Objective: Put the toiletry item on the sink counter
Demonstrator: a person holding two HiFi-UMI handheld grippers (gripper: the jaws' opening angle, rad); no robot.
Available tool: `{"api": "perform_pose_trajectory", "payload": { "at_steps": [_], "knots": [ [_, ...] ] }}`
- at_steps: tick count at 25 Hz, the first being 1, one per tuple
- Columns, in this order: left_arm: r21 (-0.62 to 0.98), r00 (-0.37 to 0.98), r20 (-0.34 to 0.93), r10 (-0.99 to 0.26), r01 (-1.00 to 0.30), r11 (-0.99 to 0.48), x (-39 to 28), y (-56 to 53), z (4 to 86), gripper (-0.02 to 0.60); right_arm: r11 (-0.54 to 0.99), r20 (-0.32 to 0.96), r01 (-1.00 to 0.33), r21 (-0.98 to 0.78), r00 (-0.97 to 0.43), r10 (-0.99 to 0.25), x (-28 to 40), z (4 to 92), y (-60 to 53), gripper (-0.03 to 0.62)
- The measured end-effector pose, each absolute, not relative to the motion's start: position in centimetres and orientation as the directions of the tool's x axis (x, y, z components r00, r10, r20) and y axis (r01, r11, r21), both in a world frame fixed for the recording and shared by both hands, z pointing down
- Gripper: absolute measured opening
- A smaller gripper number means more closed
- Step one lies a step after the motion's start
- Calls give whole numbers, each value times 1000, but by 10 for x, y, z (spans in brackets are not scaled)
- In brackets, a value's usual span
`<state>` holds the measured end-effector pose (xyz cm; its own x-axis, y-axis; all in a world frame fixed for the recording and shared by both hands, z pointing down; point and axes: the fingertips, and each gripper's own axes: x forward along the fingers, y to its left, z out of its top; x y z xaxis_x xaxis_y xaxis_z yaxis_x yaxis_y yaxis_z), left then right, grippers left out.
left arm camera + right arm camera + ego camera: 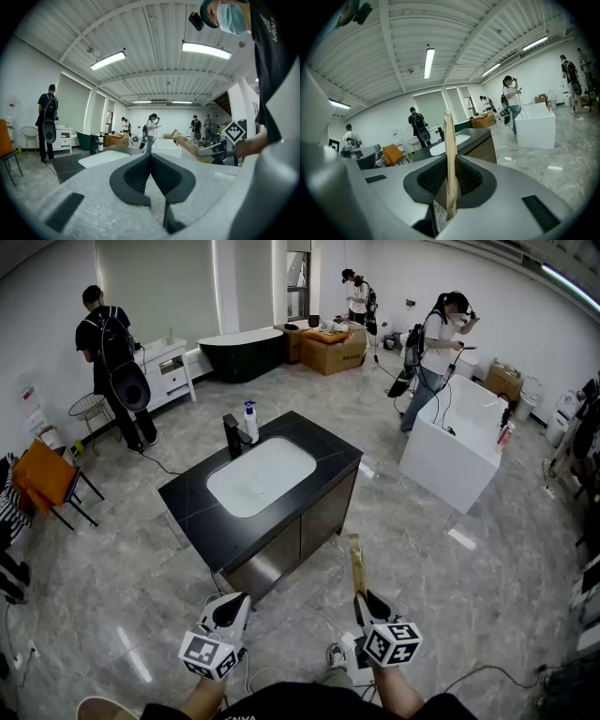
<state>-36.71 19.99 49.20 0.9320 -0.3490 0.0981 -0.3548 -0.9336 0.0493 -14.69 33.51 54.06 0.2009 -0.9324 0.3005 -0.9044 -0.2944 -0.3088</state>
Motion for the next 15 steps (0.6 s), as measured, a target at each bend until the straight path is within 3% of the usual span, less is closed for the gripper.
{"api": "perform_pose_trajectory", "payload": {
  "at_steps": [15],
  "knots": [
    [88, 898, 114, -425, -435, -896, -269, 180, 509, 8, -163, 311, -920, -357, 47, -949, -61, 548, 297, 63]
  ]
}}
